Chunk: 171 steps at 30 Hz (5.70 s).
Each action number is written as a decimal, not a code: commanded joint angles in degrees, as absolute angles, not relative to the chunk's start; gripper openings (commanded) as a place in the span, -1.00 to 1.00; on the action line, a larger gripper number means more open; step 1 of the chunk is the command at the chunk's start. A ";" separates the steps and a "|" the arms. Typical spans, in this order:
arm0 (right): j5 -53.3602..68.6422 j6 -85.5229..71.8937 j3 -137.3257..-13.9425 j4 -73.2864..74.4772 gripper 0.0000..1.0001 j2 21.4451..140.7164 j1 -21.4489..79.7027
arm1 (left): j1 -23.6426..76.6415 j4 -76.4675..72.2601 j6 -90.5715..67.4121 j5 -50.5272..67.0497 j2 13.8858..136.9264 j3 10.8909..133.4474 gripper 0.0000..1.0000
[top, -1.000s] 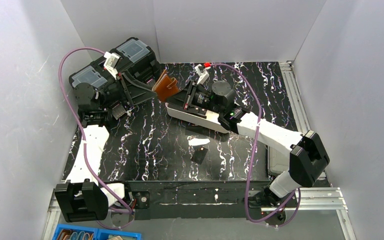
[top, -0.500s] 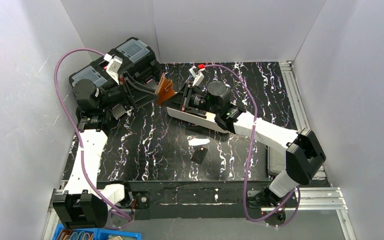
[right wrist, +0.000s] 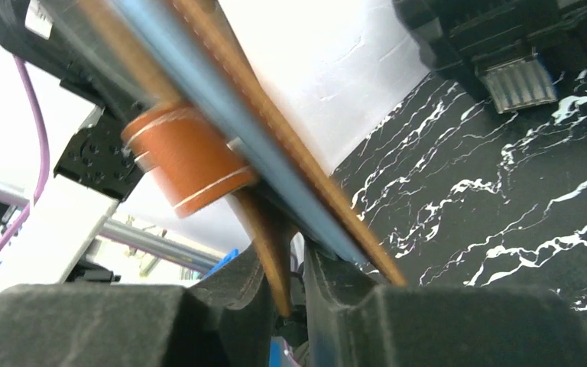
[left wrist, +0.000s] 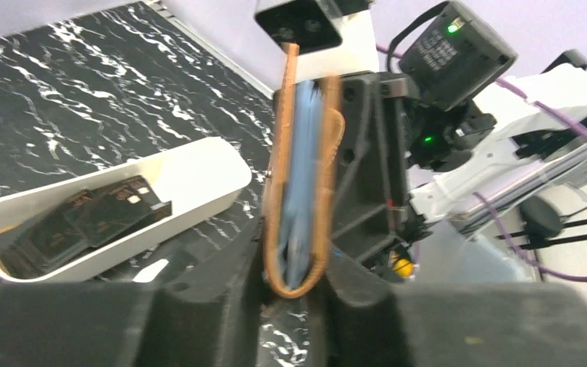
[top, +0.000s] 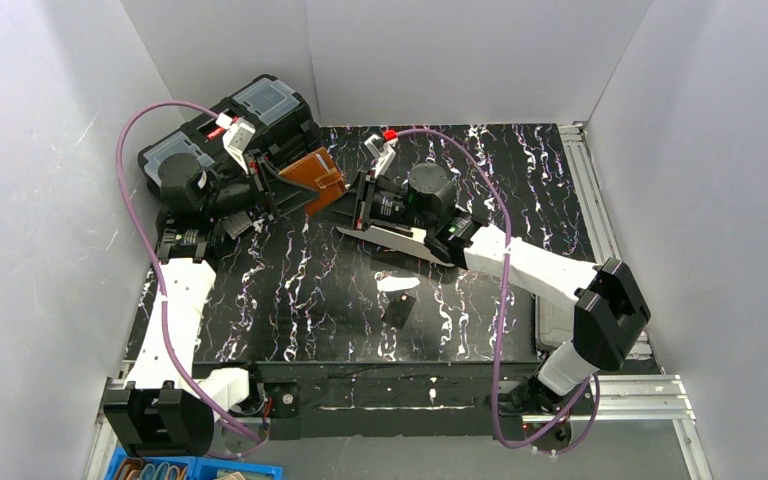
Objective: Put the credit cards into the card holder
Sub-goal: Close the card holder at the center of the board.
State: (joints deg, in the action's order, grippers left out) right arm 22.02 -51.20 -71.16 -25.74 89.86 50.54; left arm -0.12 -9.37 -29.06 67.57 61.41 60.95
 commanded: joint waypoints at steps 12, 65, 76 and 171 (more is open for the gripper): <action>26.05 -41.45 -62.12 -26.16 0.43 72.46 48.25 | 1.05 -3.18 -26.41 79.06 60.95 64.93 -1.00; 5.87 -11.07 -76.47 -10.49 -0.21 71.19 55.01 | 2.21 -27.54 -76.17 71.07 60.50 58.75 -1.00; 6.75 -11.67 -78.06 -11.43 -0.39 72.96 55.02 | 2.82 -26.06 -75.74 71.43 59.59 58.95 -1.00; 9.82 -21.52 -70.66 -26.11 -0.07 71.94 51.58 | 4.13 -19.78 -76.60 71.28 59.11 60.27 -0.87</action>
State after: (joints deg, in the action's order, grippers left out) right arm 8.34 -20.45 -66.87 -21.34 70.87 51.72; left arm 3.88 -19.25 -76.75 70.91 60.53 58.28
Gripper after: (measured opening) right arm 0.478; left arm 0.127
